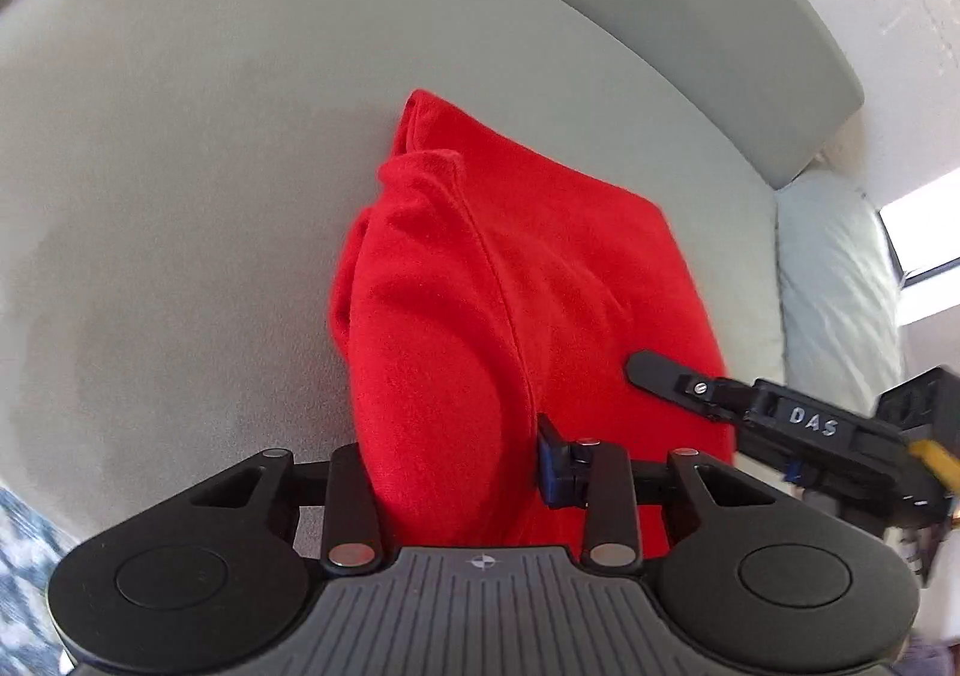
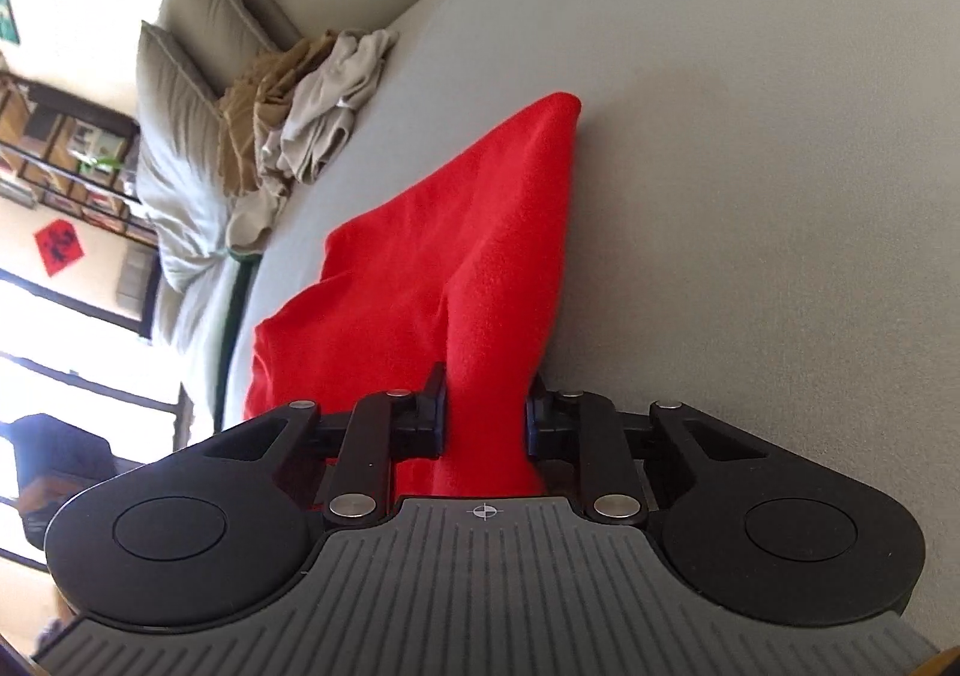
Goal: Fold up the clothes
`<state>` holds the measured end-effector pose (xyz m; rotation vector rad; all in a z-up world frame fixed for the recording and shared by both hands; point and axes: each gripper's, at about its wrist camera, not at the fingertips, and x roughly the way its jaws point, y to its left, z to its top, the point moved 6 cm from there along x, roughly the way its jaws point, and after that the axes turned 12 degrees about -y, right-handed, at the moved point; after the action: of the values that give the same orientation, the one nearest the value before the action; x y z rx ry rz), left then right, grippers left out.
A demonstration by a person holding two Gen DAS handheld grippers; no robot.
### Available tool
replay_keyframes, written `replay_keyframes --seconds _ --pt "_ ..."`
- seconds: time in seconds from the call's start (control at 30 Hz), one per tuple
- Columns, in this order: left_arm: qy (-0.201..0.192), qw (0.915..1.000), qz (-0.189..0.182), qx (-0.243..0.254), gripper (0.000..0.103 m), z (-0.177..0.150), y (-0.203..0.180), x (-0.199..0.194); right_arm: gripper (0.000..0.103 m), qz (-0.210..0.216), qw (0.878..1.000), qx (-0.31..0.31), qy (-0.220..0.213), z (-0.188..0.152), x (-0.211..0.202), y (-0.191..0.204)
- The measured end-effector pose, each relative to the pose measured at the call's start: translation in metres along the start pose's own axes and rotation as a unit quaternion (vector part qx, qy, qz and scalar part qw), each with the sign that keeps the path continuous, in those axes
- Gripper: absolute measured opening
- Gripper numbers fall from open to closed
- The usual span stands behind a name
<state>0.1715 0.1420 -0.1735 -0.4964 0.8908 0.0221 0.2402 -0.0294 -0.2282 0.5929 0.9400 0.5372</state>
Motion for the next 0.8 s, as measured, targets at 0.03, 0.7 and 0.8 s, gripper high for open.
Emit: replay_keyframes --seconds 0.03,0.7,0.8 --pt "-0.010 0.9994 0.017 0.029 0.031 -0.002 -0.011 -0.006 0.021 -0.008 1.000 -0.019 -0.009 0.000 -0.008 0.008" --pt "0.014 0.9534 -0.168 0.250 0.030 -0.145 -0.247 -0.062 0.020 -0.144 0.978 0.044 -0.145 -0.072 -0.318 -0.088" --pt "0.006 0.9412 -0.197 0.274 0.028 -0.157 -0.304 -0.056 0.020 -0.172 0.968 0.033 -0.178 -0.061 -0.361 -0.114"
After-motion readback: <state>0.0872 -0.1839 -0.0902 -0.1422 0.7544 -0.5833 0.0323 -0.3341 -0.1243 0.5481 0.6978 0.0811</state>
